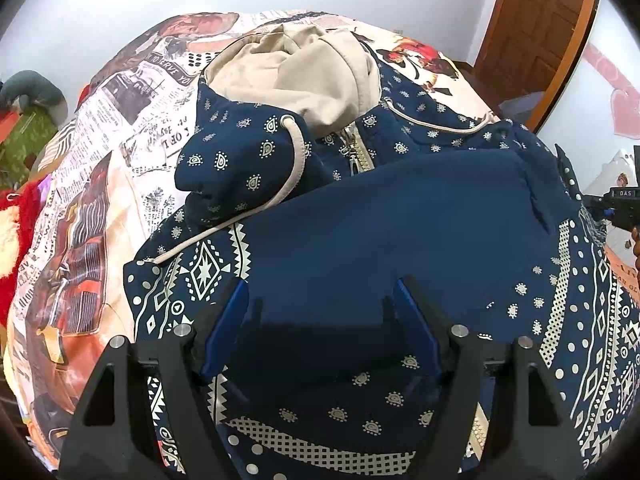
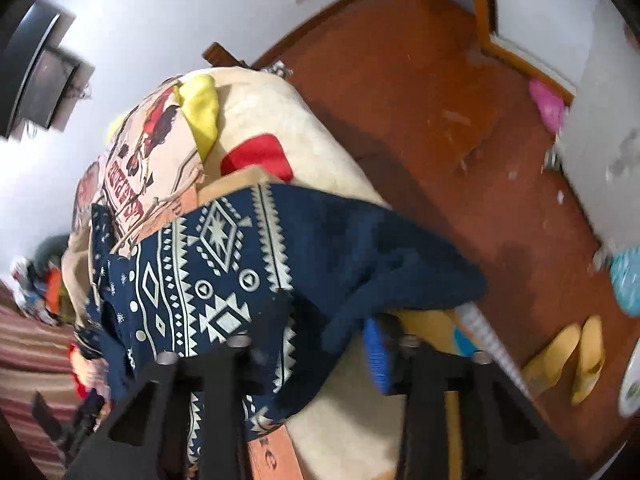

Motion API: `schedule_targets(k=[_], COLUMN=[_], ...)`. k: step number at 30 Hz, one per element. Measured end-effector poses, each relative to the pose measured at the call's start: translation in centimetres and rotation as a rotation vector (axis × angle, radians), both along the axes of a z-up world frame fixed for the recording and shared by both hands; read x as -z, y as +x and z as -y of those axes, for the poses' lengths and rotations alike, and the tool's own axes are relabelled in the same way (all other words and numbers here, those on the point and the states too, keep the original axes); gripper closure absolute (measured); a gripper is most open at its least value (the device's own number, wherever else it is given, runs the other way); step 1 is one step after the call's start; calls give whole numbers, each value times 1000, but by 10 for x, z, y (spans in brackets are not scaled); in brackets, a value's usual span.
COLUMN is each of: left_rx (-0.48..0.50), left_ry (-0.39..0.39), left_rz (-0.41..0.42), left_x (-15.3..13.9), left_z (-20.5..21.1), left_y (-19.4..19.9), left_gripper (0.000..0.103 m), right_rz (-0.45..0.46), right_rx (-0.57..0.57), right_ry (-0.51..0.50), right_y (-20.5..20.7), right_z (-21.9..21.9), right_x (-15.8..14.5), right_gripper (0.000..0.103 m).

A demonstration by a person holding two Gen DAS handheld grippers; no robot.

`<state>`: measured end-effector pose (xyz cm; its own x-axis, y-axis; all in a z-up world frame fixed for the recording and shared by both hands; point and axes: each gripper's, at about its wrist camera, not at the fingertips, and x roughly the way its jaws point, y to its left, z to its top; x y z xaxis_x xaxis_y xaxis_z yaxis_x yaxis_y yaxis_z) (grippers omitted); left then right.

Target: Fold large clothes

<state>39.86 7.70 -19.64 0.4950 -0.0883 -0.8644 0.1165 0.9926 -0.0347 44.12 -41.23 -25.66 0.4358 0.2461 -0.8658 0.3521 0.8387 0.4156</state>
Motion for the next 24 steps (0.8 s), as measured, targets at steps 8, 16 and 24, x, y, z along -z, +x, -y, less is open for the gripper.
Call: schedule_targets(k=[8,16,24], left_rx=[-14,-42,-44], left_ry=[-16,-49,-30], left_rz=[26,70,113], left_x=[-11,-29,-44], left_z=[-10,-26,-44], left_y=[-8,-24,-52], left_gripper=[28,28,28], right_rz=[112,348,412], right_rx=[-87,-276,-564], right_ry=[-74,-116,-115], right_y=[4,1,-3], right_z=[-26,-103,-243], right_x=[-41,-139,-163], right_gripper=[98,98,98])
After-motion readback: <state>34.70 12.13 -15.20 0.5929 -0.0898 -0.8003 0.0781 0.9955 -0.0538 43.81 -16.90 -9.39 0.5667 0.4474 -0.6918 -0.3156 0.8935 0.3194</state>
